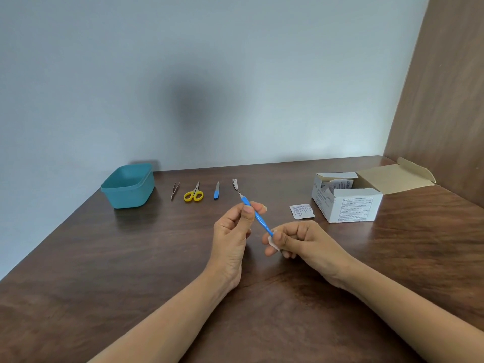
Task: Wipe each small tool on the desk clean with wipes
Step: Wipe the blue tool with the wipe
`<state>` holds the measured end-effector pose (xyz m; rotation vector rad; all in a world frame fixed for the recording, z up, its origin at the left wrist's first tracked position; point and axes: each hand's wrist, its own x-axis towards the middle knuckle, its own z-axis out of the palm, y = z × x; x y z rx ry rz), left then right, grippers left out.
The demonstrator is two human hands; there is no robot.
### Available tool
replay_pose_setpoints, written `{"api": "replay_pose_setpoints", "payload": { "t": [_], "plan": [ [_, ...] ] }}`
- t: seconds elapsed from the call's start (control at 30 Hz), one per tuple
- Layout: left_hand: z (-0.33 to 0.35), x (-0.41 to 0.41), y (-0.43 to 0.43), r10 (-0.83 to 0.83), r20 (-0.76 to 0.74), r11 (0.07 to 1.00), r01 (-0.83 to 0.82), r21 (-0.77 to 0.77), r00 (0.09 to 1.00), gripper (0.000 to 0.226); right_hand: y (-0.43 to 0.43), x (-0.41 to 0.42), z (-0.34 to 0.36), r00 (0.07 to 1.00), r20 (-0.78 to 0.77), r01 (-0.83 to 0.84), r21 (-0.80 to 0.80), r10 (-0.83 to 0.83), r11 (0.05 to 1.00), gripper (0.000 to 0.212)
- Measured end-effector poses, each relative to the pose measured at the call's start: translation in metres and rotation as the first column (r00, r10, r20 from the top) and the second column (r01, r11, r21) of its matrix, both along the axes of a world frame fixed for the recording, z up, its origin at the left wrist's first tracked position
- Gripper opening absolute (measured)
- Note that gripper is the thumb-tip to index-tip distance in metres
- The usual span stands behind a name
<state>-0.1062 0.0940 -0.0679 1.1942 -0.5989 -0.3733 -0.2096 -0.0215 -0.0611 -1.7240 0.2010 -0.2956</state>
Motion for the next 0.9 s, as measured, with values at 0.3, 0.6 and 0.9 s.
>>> {"api": "replay_pose_setpoints", "payload": {
  "t": [0.3, 0.6, 0.9],
  "plan": [
    [-0.0003, 0.0011, -0.0002, 0.008, -0.011, 1.000, -0.008, -0.020, 1.000, 0.017, -0.0018, 0.0028, -0.0043, 0.997, 0.023, 0.071, 0.074, -0.073, 0.995, 0.014],
    [0.0005, 0.0010, -0.0008, 0.004, 0.029, 1.000, -0.004, 0.010, 1.000, 0.022, -0.0028, 0.0020, -0.0039, 1.000, -0.002, -0.015, 0.000, 0.015, 1.000, 0.016],
    [0.0017, -0.0002, -0.0002, 0.004, 0.062, 0.999, -0.007, 0.035, 0.998, 0.020, -0.0025, 0.0025, -0.0064, 0.999, 0.029, 0.039, 0.073, -0.041, 0.997, 0.008]
  ]
}}
